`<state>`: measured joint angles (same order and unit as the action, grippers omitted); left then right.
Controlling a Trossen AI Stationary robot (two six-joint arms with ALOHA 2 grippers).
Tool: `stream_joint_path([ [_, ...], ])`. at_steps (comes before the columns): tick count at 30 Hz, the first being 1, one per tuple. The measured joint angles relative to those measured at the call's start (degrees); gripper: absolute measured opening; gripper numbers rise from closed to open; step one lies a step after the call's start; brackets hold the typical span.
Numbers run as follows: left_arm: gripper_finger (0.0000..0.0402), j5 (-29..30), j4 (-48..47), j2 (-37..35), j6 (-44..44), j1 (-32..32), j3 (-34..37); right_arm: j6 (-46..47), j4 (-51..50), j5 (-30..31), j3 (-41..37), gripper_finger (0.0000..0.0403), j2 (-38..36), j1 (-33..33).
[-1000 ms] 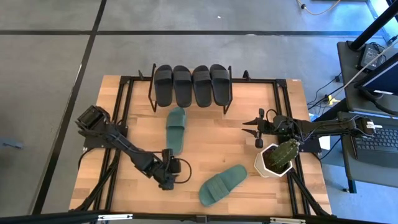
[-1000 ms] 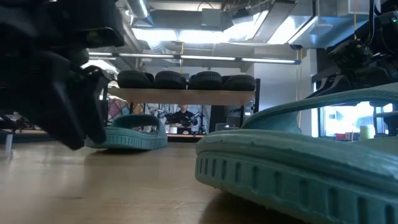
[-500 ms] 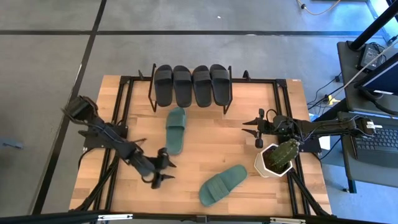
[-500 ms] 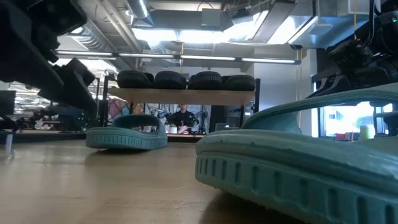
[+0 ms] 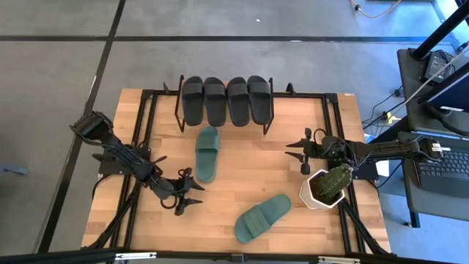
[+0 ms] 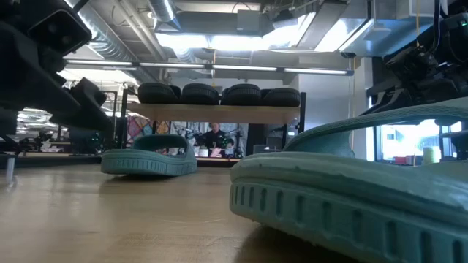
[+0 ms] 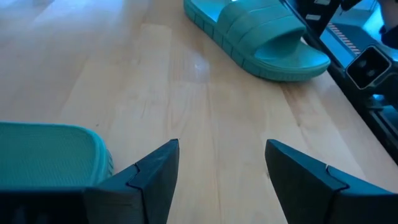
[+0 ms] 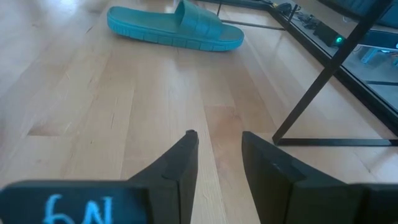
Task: Pick and place slides into the shelf
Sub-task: Put the green slide under the shelf
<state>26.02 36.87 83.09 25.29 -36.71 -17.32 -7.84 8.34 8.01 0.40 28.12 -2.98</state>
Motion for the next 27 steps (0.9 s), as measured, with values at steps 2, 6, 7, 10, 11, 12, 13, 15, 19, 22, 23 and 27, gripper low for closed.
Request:
stream_joint_path([
  [2,0.0229,0.09,0.02,0.0,0.11,0.34,0.0,-0.02,0.0,0.0,0.0,0.0126,0.0,-0.02],
  [6,0.0229,-0.04,-0.13,0.05,2.13,0.94,0.0,0.0,0.0,0.0,0.0,0.0126,0.0,-0.02],
  [7,0.0229,-0.06,-0.14,0.3,2.48,1.05,0.0,0.0,0.0,0.0,0.0,0.0126,0.0,-0.02],
  [10,0.0229,-0.09,-0.04,1.71,2.68,1.12,0.0,-0.04,0.0,0.0,0.0,0.0126,0.0,0.0],
  [11,0.0229,-0.07,0.28,2.47,2.99,1.12,-0.01,-0.06,-0.02,0.0,0.0,0.0126,0.0,-0.02],
  [12,0.0229,0.06,0.48,3.16,3.26,1.12,-0.01,-0.06,-0.02,0.0,0.0,0.0126,0.0,-0.01],
  [13,0.0229,0.3,0.96,3.85,3.81,1.12,0.0,-0.07,-0.02,0.0,0.0,0.0126,0.0,-0.01],
  [15,0.0229,0.52,2.77,5.16,4.58,1.12,0.0,-0.09,-0.04,0.0,0.0,0.0126,0.0,-0.02],
  [19,0.0229,1.99,6.75,7.69,4.6,1.12,-0.02,-0.11,-0.04,0.0,0.0,0.0126,0.0,-0.01],
  [22,0.0229,2.83,7.9,9.44,4.98,1.19,-0.04,-0.11,-0.04,0.0,0.0,0.0126,0.0,0.0],
  [23,0.0229,3.45,7.82,10.03,5.82,1.19,-0.04,-0.11,-0.04,0.0,0.0,0.0126,0.0,-0.02],
  [27,0.0229,6.16,7.8,12.03,7.61,1.19,-0.04,-0.13,-0.07,0.0,0.0,0.0126,0.0,-0.02],
])
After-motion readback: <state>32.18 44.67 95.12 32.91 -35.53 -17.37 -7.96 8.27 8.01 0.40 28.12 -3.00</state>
